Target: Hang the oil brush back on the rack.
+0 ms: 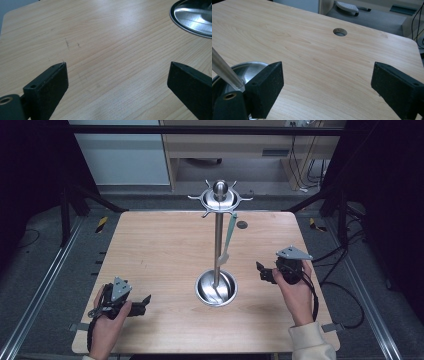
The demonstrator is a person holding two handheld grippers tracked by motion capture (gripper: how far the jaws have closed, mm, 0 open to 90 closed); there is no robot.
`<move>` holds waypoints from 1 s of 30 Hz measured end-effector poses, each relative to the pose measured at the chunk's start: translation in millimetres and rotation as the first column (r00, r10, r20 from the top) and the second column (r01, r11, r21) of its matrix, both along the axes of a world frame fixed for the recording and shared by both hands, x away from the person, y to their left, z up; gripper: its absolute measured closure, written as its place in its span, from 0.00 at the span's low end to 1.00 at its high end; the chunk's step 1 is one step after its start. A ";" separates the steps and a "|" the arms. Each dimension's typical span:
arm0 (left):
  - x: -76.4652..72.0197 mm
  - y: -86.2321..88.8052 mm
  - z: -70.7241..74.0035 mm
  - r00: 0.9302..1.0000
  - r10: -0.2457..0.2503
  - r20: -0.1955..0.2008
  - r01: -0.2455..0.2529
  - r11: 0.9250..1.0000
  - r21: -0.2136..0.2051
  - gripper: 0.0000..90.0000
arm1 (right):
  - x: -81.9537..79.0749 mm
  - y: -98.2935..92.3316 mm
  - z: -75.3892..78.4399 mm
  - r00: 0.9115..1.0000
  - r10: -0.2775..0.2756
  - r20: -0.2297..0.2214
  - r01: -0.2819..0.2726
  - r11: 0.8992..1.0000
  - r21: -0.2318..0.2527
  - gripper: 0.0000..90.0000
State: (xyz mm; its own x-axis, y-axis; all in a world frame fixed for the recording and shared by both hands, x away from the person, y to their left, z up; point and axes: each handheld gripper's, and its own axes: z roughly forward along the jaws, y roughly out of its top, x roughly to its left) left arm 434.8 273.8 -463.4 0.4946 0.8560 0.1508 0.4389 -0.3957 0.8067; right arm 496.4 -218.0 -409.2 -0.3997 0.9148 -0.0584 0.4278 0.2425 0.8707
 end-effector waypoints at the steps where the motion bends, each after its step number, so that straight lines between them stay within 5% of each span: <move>1: 0.0 0.0 0.1 1.000 -0.001 0.001 0.001 1.000 0.000 0.03 | 0.5 0.5 -1.1 1.000 0.003 -0.001 -0.003 1.000 0.001 0.13; 14: 0.0 -0.7 0.1 1.000 -0.005 0.002 0.005 1.000 0.001 0.03 | 5.4 7.4 -19.0 0.997 0.039 -0.063 -0.041 0.999 -0.020 0.13; 30: 0.1 -1.7 -0.4 1.000 -0.011 0.001 0.011 1.000 0.003 0.03 | 11.5 7.1 -41.4 0.991 0.065 -0.115 -0.064 0.998 0.015 0.13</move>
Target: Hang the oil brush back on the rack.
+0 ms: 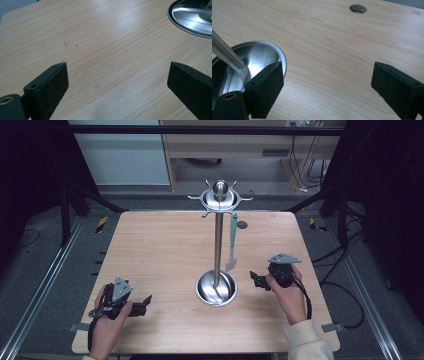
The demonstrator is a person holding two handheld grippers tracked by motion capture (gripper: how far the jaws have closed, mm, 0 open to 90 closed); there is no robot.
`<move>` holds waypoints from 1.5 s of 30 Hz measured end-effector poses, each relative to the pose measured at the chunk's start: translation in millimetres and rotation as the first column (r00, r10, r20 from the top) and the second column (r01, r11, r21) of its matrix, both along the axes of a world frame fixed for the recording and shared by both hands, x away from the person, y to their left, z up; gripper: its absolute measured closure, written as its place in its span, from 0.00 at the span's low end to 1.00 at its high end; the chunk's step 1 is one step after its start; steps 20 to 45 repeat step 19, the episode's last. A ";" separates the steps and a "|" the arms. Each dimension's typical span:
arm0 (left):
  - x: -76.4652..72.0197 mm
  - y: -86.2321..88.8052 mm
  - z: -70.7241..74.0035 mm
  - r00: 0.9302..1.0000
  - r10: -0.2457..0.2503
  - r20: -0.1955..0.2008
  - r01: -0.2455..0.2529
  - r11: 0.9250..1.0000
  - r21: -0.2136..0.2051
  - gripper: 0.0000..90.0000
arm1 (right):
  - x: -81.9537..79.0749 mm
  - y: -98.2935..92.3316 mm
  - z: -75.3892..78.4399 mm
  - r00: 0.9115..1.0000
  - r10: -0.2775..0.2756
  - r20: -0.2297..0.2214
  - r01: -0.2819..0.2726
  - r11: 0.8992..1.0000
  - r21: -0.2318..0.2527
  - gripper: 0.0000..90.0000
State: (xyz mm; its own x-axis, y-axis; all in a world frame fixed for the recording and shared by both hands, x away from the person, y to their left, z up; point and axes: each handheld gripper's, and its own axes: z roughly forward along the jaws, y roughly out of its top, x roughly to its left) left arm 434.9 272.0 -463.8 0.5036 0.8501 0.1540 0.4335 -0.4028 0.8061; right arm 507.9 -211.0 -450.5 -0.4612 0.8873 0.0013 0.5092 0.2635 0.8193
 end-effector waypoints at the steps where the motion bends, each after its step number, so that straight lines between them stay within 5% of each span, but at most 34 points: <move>1: 0.0 -0.1 0.0 1.000 0.000 0.000 0.000 1.000 0.001 0.03 | 0.6 -0.4 -2.1 1.000 0.003 -0.007 -0.003 1.000 0.001 0.13; 14: 0.0 -0.6 -0.3 1.000 -0.002 -0.001 0.002 1.000 0.001 0.03 | 7.2 -3.1 -27.4 0.999 0.020 -0.046 -0.019 1.000 0.022 0.12; 45: 0.2 -0.8 -0.6 1.000 -0.002 -0.001 0.002 1.000 0.004 0.03 | 8.4 -4.3 -30.0 0.998 0.024 -0.058 -0.022 0.999 0.037 0.12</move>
